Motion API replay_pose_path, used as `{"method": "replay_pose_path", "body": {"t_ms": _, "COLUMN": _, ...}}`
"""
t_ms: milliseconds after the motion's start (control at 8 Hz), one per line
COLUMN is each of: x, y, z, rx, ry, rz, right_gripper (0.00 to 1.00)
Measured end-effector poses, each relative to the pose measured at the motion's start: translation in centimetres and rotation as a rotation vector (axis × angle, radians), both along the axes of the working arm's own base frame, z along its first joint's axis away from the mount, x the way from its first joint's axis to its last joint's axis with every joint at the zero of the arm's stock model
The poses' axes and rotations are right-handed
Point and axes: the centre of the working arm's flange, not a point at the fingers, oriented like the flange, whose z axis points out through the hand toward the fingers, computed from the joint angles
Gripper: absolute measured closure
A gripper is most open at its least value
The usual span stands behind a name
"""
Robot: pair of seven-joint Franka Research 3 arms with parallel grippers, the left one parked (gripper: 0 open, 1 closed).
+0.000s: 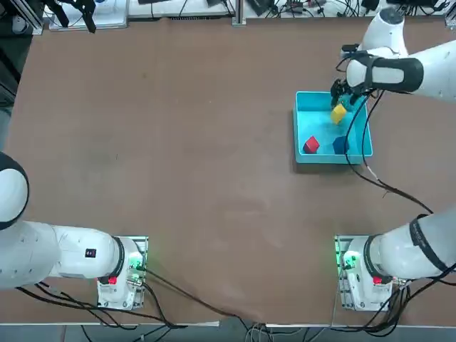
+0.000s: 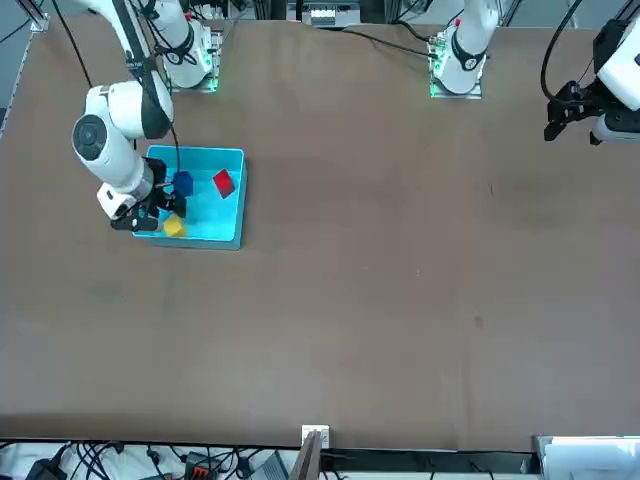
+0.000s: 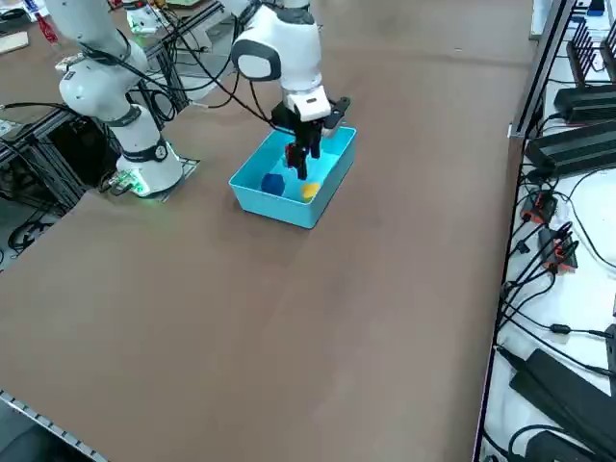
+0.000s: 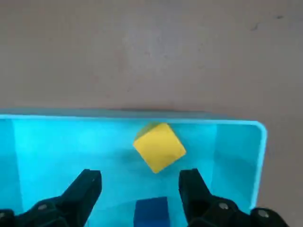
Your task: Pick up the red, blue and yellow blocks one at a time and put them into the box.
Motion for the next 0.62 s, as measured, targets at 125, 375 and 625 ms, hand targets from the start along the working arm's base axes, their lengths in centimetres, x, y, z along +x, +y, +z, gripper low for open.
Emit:
{"method": "replay_pose_path", "body": {"t_ms": 125, "x": 0.7, "y": 0.1, "z": 2.2, "rx": -0.004, "ry": 0.021, "rz": -0.001, "right_gripper": 0.00}}
{"method": "replay_pose_path", "body": {"t_ms": 375, "x": 2.4, "y": 0.2, "z": 9.0, "rx": -0.014, "ry": 0.071, "rz": -0.006, "right_gripper": 0.00}}
{"method": "replay_pose_path", "body": {"t_ms": 625, "x": 3.3, "y": 0.2, "z": 17.0, "rx": -0.014, "ry": 0.058, "rz": -0.011, "right_gripper": 0.00}}
